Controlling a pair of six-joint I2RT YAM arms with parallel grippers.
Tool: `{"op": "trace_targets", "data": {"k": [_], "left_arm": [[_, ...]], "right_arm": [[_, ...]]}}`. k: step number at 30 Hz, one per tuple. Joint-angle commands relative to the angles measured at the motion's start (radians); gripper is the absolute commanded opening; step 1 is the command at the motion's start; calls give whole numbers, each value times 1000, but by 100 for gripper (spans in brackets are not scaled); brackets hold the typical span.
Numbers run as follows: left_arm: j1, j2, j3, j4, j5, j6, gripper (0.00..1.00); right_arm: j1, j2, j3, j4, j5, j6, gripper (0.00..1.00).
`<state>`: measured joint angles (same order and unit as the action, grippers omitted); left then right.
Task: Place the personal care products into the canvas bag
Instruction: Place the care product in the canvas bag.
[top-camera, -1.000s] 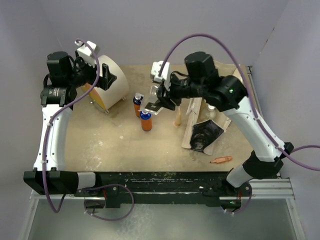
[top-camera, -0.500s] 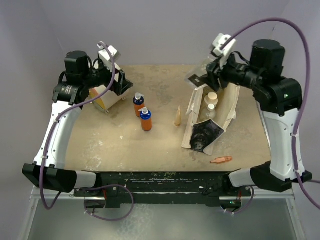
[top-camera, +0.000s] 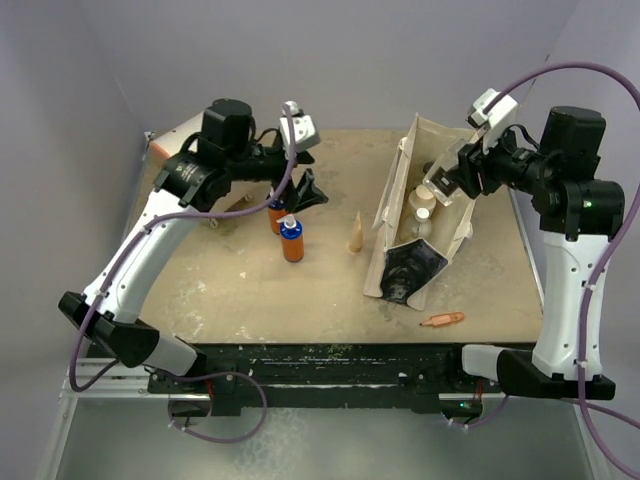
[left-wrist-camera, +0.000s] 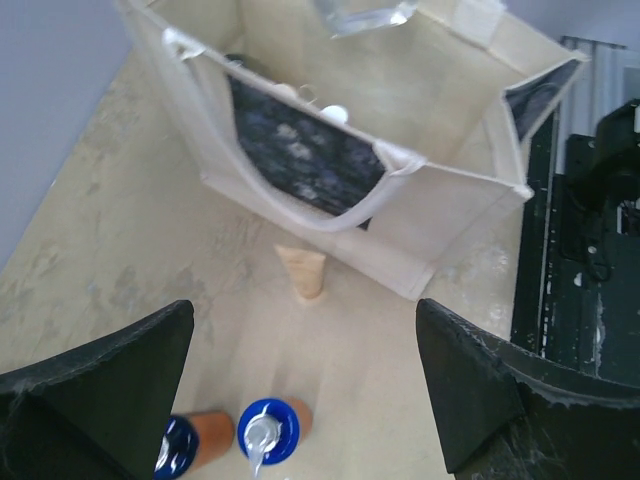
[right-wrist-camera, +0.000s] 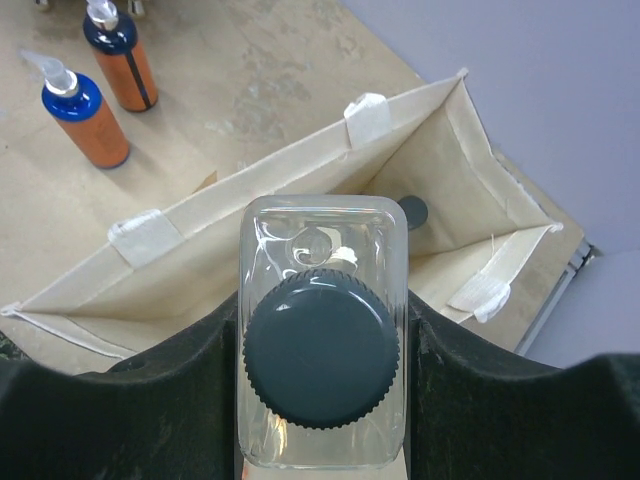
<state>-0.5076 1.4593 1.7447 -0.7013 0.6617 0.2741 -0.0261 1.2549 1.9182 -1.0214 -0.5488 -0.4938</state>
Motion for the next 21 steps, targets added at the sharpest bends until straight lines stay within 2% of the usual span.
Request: {"op": "trace_targets", "data": {"k": [1,9,15,21], "left_arm": [[-114,31,107,-47,11,76,94],[-298,150,214,-73,18,103,94],[-449,275,323,-121,-43,163,93],[-534,396,410,-146,-132,190,87]], "right_arm": [[-49,-46,-13,123,-119,-72,0],[-72,-43,-71,148,-141,-82,0],[-79,-40,-108,168,-157,-75,0],[-81,-41,-141,172,-168,-79,0]]}}
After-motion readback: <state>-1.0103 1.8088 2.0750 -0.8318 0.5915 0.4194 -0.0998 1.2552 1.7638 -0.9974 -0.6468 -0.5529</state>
